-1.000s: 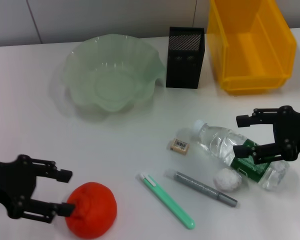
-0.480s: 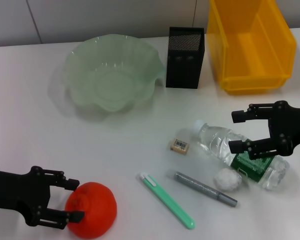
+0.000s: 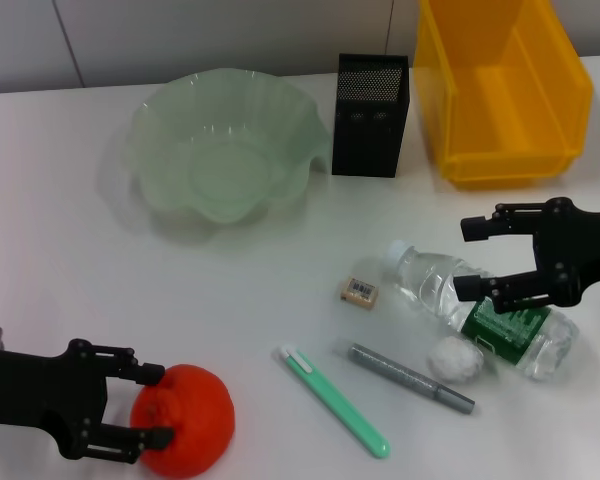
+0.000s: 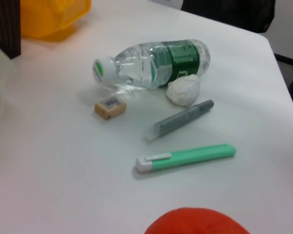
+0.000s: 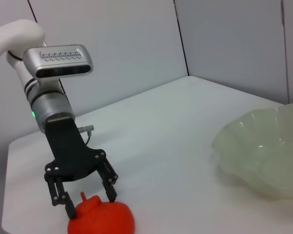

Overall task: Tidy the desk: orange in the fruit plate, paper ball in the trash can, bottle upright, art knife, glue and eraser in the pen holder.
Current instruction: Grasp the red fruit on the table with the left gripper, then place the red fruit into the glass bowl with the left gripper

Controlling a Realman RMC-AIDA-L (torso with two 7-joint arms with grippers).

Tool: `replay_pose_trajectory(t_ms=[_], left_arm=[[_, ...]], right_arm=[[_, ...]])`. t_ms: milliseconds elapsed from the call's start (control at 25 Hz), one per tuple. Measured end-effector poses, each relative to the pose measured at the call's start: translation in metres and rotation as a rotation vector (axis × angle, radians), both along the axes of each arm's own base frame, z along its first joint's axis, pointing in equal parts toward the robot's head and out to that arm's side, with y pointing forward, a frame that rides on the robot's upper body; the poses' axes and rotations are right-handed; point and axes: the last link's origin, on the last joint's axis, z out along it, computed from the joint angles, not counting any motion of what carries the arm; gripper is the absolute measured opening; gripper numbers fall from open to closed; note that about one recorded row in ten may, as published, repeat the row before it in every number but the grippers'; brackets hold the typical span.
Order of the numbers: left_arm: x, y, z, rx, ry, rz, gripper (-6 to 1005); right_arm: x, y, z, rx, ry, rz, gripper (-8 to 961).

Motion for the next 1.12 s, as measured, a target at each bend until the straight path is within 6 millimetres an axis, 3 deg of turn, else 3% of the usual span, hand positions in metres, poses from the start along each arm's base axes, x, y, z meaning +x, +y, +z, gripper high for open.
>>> replay_pose_trajectory(t_ms=[160,360,800,1080,1120], left_arm=[[0.002,0.0,0.0,-0.001,-0.012,-0.018,723],[0.003,-0.003,-0.002,-0.012,-0.021,-0.043,514],[0.008,0.0,-0.003,-0.004,-0.061,-0.041,301],[0.028,0.015,0.005,0.019,-0.12,-0.038,218],[0.038,0.025,0.008,0.037,-0.122,-0.036,204]], right_arm=[[0.0,0.001,0.0,0.007,-0.003,-0.003,823],[0.001,0.002,0.0,0.011,-0.004,-0.005,824],[0.0,0.003,0.0,0.017,-0.002,-0.004,824],[-0.001,0.003,-0.002,0.016,0.008,-0.003,824],[-0.002,0.003,-0.003,0.015,0.01,-0.002,824]])
